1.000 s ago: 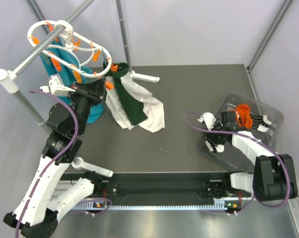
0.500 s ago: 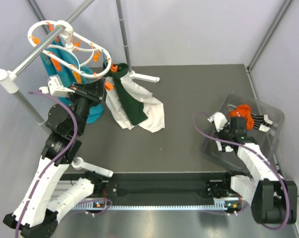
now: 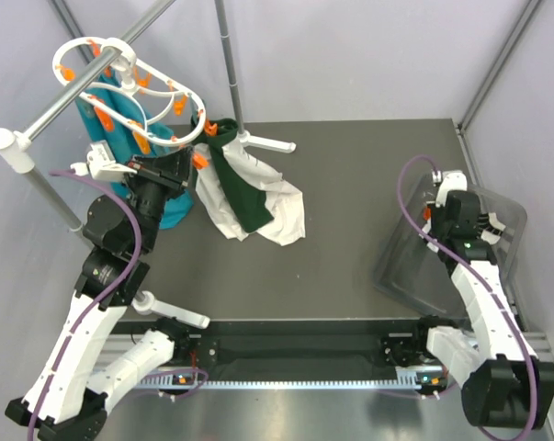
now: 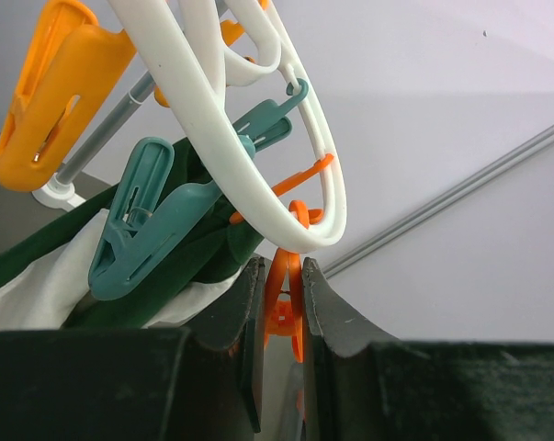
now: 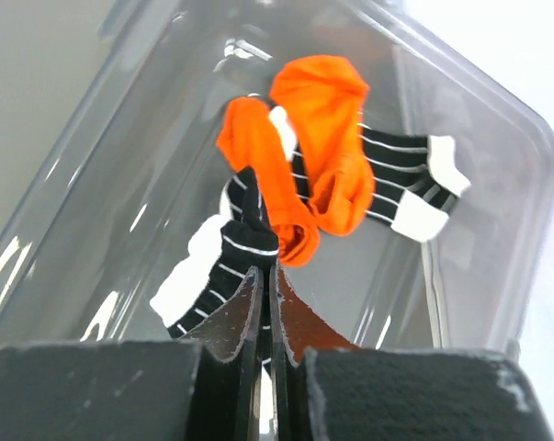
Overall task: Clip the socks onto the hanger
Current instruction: Pick up the sock from the bin.
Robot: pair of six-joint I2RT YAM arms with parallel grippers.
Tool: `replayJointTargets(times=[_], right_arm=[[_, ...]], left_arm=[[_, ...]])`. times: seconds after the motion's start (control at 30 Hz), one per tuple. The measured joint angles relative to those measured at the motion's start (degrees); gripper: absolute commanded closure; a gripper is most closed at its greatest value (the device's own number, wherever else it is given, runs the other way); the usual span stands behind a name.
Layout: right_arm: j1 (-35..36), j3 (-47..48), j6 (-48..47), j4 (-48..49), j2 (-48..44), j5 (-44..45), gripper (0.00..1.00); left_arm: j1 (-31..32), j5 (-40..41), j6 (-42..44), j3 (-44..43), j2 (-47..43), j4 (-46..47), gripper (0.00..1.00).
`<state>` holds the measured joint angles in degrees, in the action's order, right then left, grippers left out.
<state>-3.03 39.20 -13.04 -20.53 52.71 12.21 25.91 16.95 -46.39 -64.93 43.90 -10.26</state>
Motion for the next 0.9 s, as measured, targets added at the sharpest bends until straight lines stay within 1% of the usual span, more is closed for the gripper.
replayJointTargets(times=[0.23,0.33,0.43,0.57,0.7,0.8,0.9], right_arm=[[0.7,1.31,7.87,-4.04,-8.61,5.79,1.0],[0.79,4.37,12.02,-6.95,-12.04,6.34,1.0],[1.07,9.03,15.26,-10.32,-13.2,4.66,1.0],[2.91,14.27,18.67,-12.35,-14.16,-3.52,1.0],[6.27,17.29,24.68,-11.19,-14.12,-13.53,1.0],[9.77,17.81,31.28,-7.21,-12.72,-21.18,1.0],[17.16,17.92,37.38,0.57,-8.81,-25.55,1.0]], left_arm=[[0.0,0.04,0.24,0.0,0.13,-0.02,1.0],[0.0,0.02,0.35,-0.11,0.26,-0.07,1.0],[0.0,-0.35,0.44,-0.72,0.96,-0.22,1.0],[0.0,-1.2,0.42,-1.6,1.73,-0.9,1.0],[0.0,-1.97,0.37,-3.21,1.75,-2.73,1.0],[0.0,-2.51,0.35,-4.94,1.75,-4.96,1.0],[0.0,-2.75,0.17,-6.78,1.75,-7.45,1.0]])
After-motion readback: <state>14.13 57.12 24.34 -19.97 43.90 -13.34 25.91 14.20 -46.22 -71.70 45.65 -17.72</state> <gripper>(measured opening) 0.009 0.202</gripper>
